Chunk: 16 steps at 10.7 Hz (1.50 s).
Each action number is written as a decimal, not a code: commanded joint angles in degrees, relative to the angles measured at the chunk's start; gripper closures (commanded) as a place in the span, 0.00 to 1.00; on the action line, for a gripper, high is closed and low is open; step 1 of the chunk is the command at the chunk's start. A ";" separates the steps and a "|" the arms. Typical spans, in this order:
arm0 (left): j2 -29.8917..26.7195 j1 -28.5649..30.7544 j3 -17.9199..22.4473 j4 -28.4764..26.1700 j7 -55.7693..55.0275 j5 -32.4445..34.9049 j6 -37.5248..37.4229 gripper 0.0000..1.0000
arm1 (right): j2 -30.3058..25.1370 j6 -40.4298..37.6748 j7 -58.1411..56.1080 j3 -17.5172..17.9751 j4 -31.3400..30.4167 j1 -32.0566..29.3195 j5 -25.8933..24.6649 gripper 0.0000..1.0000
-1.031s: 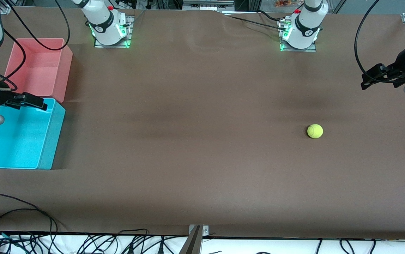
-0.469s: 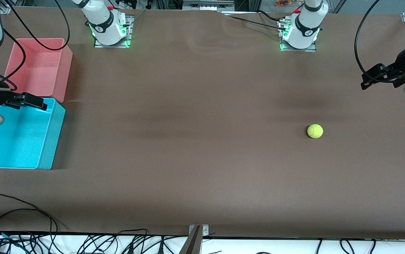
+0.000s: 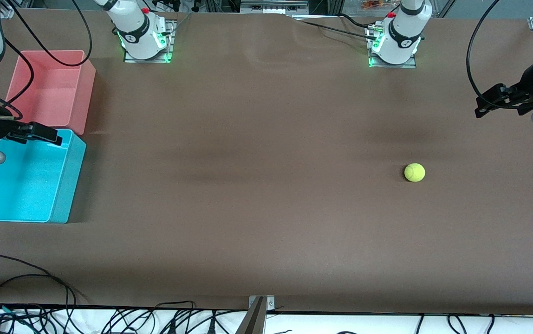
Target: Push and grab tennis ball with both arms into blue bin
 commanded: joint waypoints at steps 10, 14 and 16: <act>0.77 0.24 -0.40 0.79 -0.40 0.27 0.15 0.00 | 0.76 -0.74 -0.50 -0.05 1.98 -0.39 1.00 0.00; 1.03 0.15 -0.14 0.79 -0.31 0.36 0.15 0.00 | 0.76 -0.74 -0.50 -0.05 1.89 -0.39 1.00 0.00; 0.94 0.24 -0.05 -0.43 -0.23 1.15 2.59 0.00 | 0.67 -0.74 -0.59 -0.05 1.89 -0.39 1.00 0.00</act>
